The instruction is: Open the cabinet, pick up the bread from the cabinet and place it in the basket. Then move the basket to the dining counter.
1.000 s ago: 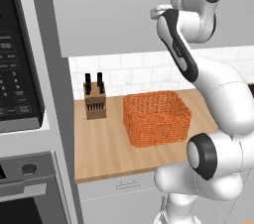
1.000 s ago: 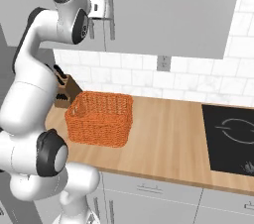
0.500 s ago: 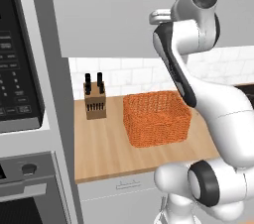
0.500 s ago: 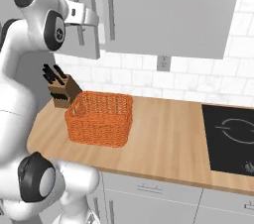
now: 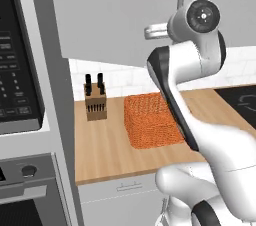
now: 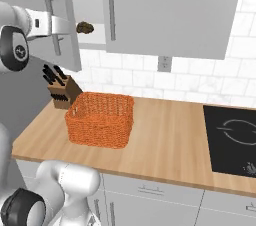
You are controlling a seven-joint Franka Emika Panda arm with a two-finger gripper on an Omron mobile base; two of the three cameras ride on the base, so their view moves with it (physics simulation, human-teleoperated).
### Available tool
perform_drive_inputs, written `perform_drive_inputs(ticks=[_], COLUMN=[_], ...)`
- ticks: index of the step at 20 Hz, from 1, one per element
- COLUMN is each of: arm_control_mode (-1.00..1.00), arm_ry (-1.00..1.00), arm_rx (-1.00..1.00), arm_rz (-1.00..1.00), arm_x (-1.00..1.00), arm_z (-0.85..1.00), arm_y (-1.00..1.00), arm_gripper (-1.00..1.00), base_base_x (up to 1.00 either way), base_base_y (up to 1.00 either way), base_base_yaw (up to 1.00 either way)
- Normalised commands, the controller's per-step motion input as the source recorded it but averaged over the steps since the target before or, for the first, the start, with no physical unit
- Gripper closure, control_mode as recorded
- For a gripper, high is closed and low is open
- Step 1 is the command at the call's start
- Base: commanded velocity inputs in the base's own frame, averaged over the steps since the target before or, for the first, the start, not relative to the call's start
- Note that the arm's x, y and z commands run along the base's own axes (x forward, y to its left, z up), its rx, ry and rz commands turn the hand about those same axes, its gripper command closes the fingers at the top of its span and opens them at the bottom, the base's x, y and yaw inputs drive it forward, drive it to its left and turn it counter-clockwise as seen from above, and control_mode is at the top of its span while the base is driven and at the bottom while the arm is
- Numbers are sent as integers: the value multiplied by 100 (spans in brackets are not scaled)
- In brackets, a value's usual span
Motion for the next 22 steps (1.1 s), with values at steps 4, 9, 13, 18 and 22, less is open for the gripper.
perform_drive_inputs(ticks=[4,9,13,18,22], arm_control_mode=[-100,-100,-100,-100,-100], arm_ry=[3,7,4,-1,-6], arm_rx=[-8,-4,0,18,60], arm_rz=[-7,-17,-13,-12,15], arm_x=[-88,-52,-22,-63,-64], arm_z=[0,0,0,0,1], arm_y=[68,41,7,-48,-100], arm_gripper=[100,-100,-100,-100,-100], base_base_x=[0,0,0,0,0], base_base_y=[0,0,0,0,0], base_base_yaw=[0,0,0,0,0])
